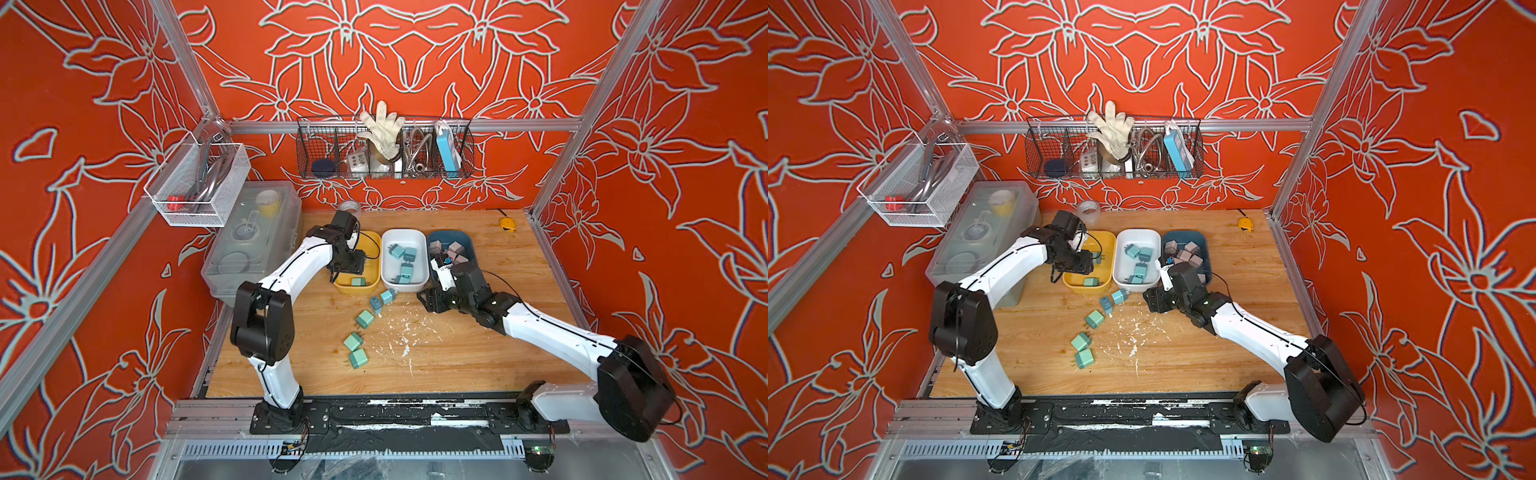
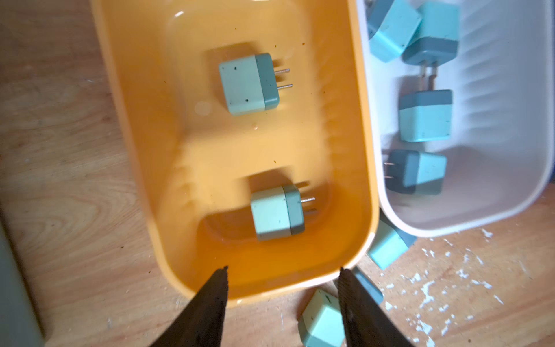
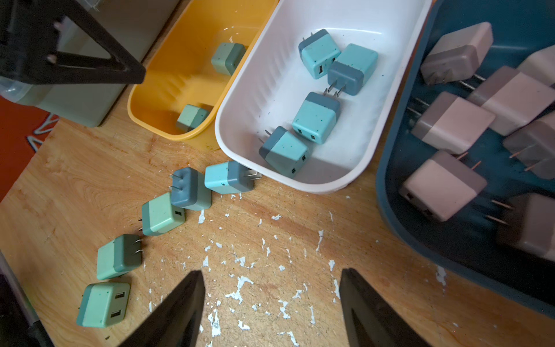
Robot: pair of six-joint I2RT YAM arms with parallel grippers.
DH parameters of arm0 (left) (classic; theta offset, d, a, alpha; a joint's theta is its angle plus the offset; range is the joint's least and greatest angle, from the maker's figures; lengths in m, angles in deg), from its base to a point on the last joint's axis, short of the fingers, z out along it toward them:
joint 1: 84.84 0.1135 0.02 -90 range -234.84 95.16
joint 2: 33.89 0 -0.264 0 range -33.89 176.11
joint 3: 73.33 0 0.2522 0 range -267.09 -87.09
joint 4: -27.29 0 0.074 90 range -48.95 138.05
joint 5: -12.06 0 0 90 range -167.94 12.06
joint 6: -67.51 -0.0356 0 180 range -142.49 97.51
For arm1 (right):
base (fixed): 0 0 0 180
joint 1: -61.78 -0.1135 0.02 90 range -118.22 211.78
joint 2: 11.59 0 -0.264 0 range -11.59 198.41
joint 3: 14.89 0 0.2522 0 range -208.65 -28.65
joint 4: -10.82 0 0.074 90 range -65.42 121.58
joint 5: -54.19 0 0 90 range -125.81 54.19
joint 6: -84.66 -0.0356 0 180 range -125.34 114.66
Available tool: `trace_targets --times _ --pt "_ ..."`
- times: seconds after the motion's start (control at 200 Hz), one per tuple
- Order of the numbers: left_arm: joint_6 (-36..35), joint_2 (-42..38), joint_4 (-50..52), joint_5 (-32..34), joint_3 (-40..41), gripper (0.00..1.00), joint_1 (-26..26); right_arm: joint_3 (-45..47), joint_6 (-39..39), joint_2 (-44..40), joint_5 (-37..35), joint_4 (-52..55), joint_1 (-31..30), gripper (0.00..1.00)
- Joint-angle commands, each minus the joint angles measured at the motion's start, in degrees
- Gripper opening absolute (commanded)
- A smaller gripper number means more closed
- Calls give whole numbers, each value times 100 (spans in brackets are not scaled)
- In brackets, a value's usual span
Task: Place the plugs by color into the storage box
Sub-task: Place the plug in the storage box, then pick up the plug from the center of the board.
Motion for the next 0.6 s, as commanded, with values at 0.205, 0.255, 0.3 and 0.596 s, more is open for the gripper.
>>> trace_targets --times 0.205,0.255,0.3,0.596 --pt "252 -1673 -19 -134 1132 59 -213 -332 -215 -115 331 349 -108 75" --pt "261 -1995 -14 -187 1401 59 -221 -374 -215 -131 293 405 -152 75" --pt "261 -2287 4 -203 1640 59 -222 -412 -215 -132 262 444 -196 75" --pt "48 -3873 13 146 3147 60 -227 -707 -208 124 81 588 -585 74"
